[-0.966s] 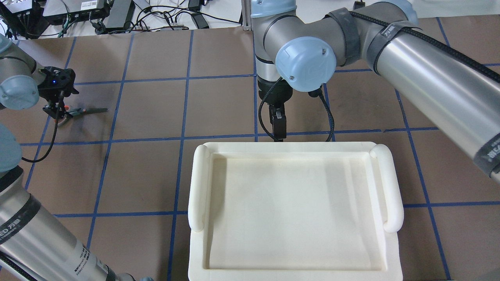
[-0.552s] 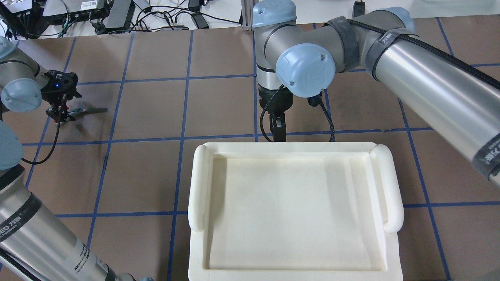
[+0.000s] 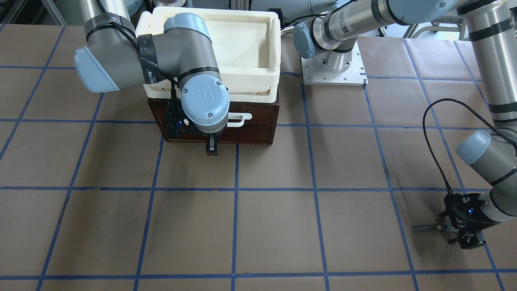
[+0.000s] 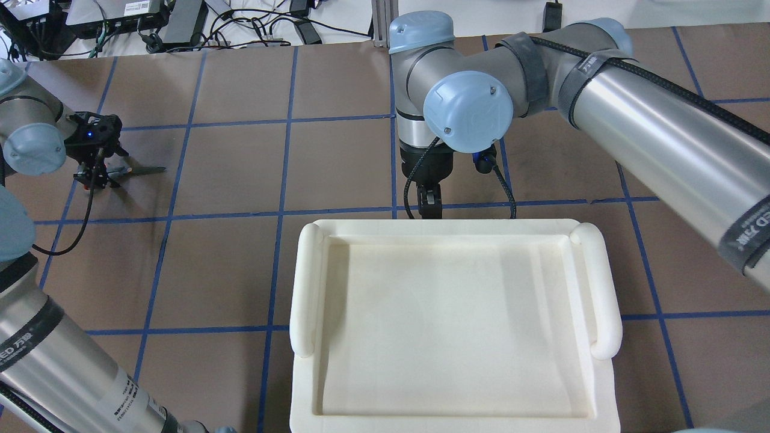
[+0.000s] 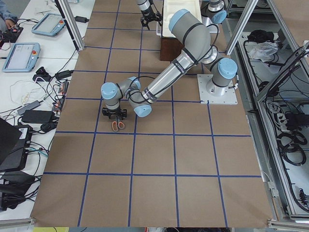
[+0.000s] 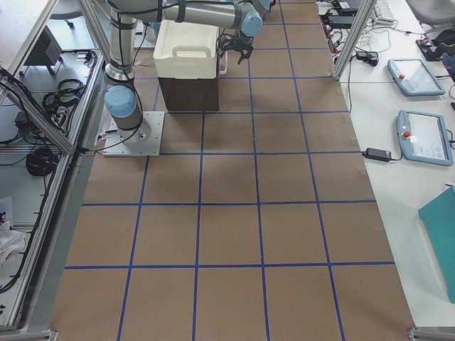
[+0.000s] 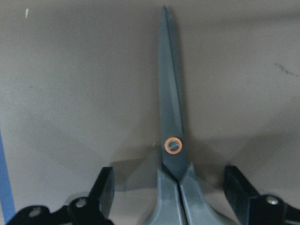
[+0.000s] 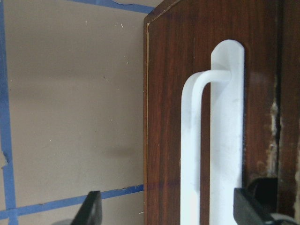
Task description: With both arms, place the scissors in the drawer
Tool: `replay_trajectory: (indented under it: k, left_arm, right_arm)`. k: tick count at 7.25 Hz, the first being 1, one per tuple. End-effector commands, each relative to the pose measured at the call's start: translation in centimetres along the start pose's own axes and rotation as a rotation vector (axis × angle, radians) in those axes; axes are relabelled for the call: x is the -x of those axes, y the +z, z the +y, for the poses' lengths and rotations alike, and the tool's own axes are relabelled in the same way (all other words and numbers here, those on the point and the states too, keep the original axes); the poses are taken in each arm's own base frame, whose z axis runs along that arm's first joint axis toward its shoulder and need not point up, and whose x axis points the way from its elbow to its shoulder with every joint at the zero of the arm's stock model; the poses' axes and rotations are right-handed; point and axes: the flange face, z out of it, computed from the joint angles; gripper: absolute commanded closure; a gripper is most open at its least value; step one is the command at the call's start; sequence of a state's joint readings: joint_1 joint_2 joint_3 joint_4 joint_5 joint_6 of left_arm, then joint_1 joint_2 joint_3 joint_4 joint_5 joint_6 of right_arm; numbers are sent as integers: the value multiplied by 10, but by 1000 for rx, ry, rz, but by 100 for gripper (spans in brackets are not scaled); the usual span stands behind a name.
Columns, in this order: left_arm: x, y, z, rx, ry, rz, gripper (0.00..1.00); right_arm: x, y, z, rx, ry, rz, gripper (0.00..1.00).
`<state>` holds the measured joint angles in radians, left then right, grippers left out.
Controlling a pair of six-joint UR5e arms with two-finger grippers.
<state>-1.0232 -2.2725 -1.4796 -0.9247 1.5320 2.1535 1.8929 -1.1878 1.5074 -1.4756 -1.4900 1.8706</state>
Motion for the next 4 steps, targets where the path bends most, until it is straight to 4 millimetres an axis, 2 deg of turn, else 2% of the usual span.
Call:
replay_trajectory:
  k: [1,2,4]
  left_arm:
    - [0,1,0,2,8,1,40]
    - [0,0,0,2,8,0,55]
    - [0,0,0,1,23,-1,67]
  right_arm:
    - [6,8,2,-2,7,15,0]
    - [7,7,2,-2,6,12,0]
    - [7,8,3,12,6,16,0]
